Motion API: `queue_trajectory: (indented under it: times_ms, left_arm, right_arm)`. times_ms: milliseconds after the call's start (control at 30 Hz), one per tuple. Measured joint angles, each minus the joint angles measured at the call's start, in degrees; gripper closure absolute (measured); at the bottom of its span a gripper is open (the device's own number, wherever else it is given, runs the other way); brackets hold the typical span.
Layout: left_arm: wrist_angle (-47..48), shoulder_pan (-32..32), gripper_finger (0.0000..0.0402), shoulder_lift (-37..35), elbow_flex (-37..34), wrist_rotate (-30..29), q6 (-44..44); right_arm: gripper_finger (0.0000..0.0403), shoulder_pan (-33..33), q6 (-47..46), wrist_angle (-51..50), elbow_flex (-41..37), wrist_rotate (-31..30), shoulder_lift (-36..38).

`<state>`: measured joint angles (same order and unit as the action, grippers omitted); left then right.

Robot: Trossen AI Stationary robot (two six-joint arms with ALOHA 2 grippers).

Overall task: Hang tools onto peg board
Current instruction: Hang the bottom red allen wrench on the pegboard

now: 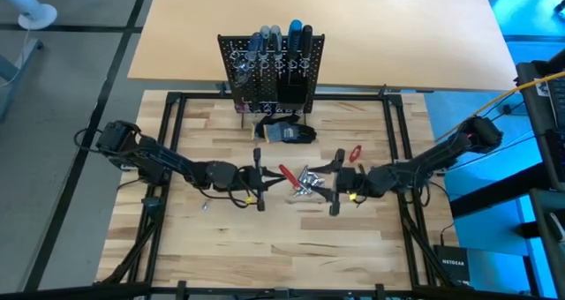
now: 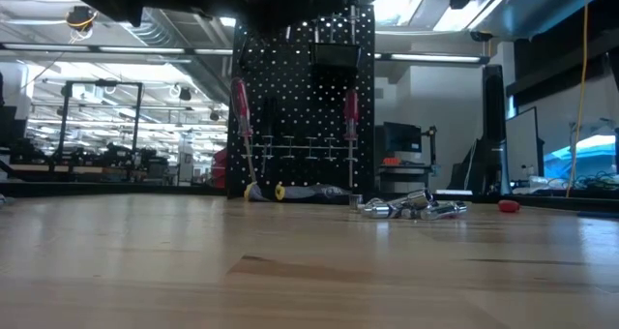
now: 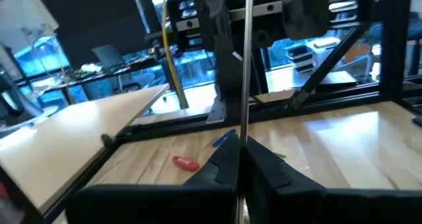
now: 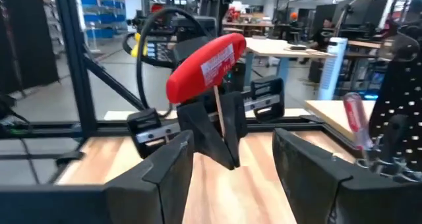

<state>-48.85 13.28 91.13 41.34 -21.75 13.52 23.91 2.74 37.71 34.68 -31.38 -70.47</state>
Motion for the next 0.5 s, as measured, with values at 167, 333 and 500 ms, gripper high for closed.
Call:
queue_trajectory:
  times_ms: [167, 333, 500]
  left_arm:
    - [1.5, -1.5, 0.0401, 0.0, 0.0, -4.8, -4.2]
    - [0.0, -2.1, 0.0401, 0.0, -1.9, -5.9, -6.9]
    - [-11.7, -4.1, 0.0401, 0.0, -8.0, -3.5, -6.3]
  right_arm:
    - [0.0196, -2.4, -0.3, 1.6, 0.0, 0.0, 0.0]
    - [0.0196, -3.0, -0.5, 1.8, 0.0, 1.0, -1.4]
    - [0.0196, -1.4, 6.1, 10.4, 0.0, 0.9, -6.1]
